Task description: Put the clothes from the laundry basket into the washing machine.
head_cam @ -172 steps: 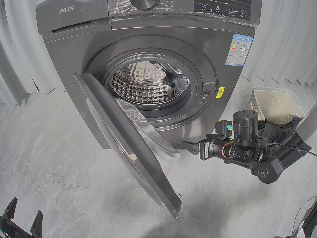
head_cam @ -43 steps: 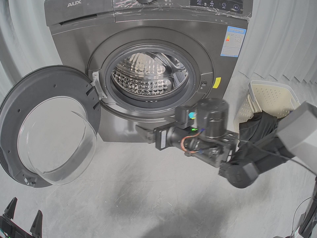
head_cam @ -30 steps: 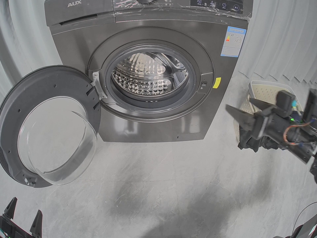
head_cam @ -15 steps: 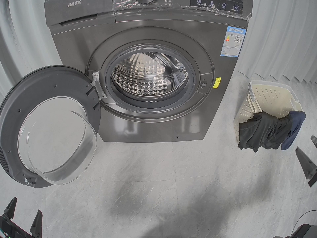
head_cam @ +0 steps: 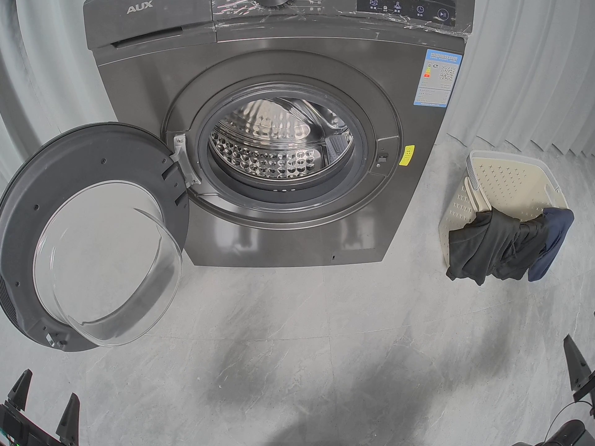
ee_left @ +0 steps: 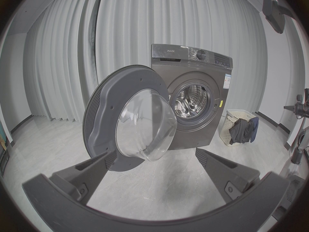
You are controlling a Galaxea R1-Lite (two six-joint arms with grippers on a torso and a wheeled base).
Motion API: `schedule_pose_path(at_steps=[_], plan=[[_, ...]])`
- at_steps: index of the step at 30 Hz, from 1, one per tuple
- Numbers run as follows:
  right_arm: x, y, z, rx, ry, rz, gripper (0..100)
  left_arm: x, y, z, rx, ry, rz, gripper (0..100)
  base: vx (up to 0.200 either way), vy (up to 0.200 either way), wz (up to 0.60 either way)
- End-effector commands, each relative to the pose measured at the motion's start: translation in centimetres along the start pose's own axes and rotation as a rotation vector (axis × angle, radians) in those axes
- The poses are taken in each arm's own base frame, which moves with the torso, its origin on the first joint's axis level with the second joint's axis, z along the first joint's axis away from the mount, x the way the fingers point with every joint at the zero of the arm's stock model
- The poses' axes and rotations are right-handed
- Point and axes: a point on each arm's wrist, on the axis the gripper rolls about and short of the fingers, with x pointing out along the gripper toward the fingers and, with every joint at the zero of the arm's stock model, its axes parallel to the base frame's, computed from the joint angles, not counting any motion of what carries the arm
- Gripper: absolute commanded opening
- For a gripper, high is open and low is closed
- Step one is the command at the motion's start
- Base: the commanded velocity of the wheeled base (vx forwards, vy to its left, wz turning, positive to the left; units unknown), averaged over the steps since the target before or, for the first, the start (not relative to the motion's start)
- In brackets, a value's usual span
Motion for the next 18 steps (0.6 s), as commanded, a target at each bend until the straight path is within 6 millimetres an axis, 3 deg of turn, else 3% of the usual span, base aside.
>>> schedule_pose_path(at_steps=[1,9,15,18], plan=[[-2.2,0.0,-2.0,0.011,-0.03,-0.013,100,0.0,0.0,-0.5,0.0,0.004,-0.001,100,0.0,0.0,0.0],[-2.1,0.1,-2.1,-0.002,-0.007,-0.133,100,0.0,0.0,-0.5,-0.006,0.002,0.003,100,0.0,0.0,0.0],[-3.1,0.5,-4.6,-0.019,0.132,-0.072,100,0.0,0.0,-0.5,0.0,0.003,0.002,100,0.0,0.0,0.0],[-3.1,0.5,-4.5,-0.008,0.138,-0.076,100,0.0,0.0,-0.5,0.002,0.003,0.005,100,0.0,0.0,0.0]])
